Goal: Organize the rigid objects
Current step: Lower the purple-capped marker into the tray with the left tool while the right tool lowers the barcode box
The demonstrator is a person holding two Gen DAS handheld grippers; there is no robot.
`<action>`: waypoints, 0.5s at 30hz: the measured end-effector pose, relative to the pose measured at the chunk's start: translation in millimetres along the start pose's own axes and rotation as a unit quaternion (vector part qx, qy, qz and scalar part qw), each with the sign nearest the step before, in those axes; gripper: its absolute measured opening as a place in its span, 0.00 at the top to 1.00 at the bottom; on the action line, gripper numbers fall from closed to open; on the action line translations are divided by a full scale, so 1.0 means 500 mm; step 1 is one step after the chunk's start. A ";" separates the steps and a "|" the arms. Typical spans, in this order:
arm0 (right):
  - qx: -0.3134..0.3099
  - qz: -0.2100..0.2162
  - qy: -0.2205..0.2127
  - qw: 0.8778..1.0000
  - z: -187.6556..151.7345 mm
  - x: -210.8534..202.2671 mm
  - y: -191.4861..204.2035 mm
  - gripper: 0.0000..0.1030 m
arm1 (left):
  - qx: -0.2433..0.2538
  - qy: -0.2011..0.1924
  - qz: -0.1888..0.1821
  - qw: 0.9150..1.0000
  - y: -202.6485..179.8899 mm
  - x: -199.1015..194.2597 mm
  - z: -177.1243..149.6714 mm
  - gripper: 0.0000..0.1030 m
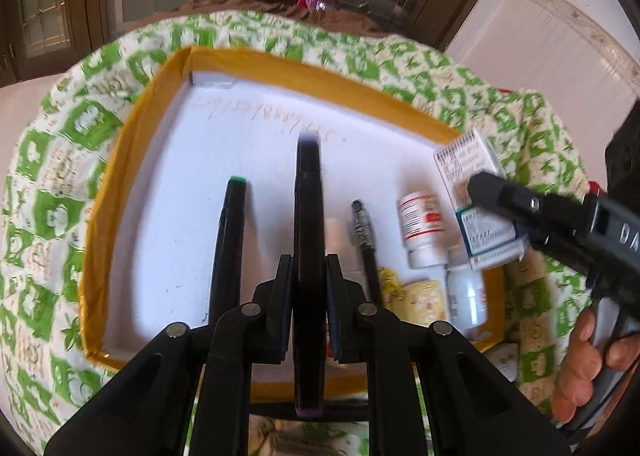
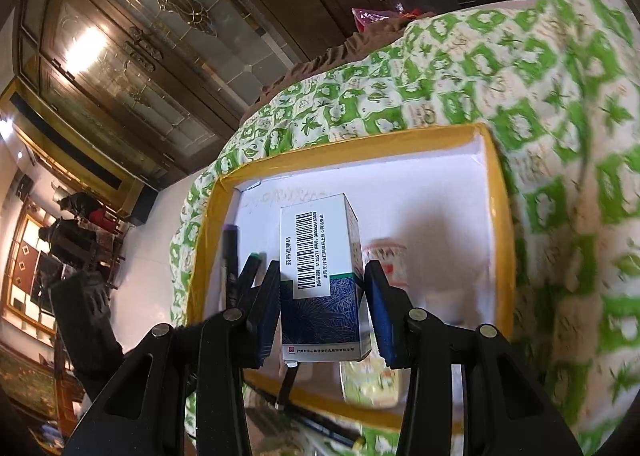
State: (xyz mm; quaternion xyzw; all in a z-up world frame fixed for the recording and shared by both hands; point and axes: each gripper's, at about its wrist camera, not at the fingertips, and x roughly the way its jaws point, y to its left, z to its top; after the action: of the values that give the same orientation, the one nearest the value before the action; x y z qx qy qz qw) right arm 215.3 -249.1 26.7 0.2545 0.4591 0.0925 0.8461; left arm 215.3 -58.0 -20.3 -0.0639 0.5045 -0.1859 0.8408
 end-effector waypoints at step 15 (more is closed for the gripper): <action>-0.044 -0.032 0.038 0.998 0.037 0.129 0.030 0.65 | 0.003 -0.001 0.038 0.999 0.060 0.013 0.021 0.88</action>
State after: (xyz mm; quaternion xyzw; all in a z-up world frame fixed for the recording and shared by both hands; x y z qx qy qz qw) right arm 267.8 -217.4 -4.5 0.1983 0.4943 0.0955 0.8409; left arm 234.6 -33.6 -29.6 -0.0429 0.5050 -0.1554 0.8479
